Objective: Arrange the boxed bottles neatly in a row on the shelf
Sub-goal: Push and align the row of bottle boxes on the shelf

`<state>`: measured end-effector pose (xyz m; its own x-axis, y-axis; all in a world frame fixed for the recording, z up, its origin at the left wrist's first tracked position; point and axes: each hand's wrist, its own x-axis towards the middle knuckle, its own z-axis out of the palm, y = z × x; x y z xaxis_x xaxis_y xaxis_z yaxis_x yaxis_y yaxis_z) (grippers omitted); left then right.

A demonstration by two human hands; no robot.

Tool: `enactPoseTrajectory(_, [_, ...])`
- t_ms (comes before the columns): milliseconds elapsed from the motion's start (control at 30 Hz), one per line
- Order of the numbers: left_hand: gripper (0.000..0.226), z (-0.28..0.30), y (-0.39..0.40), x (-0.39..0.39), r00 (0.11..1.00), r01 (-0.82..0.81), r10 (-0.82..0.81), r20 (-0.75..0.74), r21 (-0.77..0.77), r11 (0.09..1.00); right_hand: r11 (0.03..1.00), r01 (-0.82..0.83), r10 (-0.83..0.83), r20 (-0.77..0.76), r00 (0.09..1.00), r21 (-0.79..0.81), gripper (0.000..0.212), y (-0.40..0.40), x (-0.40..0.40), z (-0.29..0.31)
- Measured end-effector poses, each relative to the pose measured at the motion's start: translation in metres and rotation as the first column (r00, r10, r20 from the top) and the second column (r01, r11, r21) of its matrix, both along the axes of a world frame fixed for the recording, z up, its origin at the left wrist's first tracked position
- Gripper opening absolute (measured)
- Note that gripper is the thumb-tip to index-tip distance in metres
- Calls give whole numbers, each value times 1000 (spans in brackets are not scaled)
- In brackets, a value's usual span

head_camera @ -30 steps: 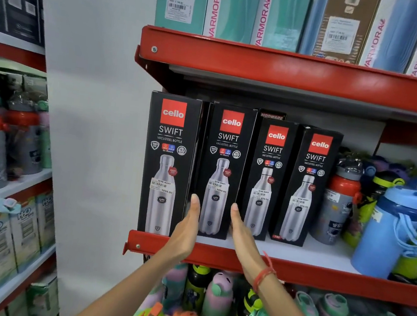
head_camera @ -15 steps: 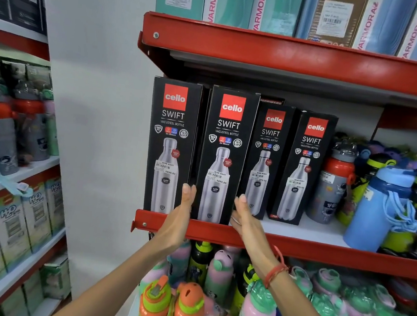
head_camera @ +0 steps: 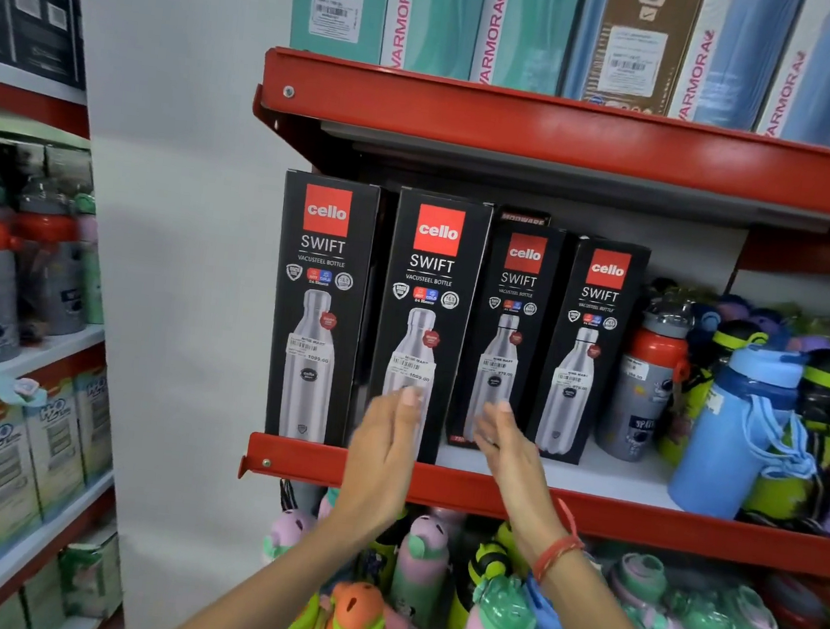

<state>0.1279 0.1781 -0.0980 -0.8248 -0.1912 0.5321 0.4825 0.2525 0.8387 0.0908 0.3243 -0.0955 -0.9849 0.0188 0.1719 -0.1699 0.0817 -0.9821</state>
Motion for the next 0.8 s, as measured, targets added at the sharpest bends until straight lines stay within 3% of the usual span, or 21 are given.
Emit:
enactPoseTrajectory(100, [83, -3, 26, -15, 943, 286, -286, 168, 26, 958, 997, 76, -75, 21, 997, -29, 66, 19, -13, -3])
enactPoseTrajectory(200, [99, -8, 51, -31, 876, 388, -385, 290, 49, 921, 996, 92, -91, 52, 994, -18, 67, 35, -24, -6])
enactPoseTrajectory(333, [90, -6, 75, -50, 883, 319, -329, 335, 86, 944, 998, 55, -56, 84, 995, 16, 66, 46, -37, -6])
enactPoseTrajectory(433, [97, -5, 82, -63, 906, 242, -266, 330, 112, 964, 999, 33, -38, 110, 993, 43, 64, 49, -47, -4])
enactPoseTrajectory(667, [85, -1, 81, -77, 884, 256, -295, 362, 152, 955, 985, -73, 57, 102, 993, 156, 70, 49, -56, -1])
enactPoseTrajectory(800, [103, -6, 74, -70, 889, 248, -268, 372, 101, 963, 956, -113, 96, 77, 992, 269, 74, 58, -48, -2])
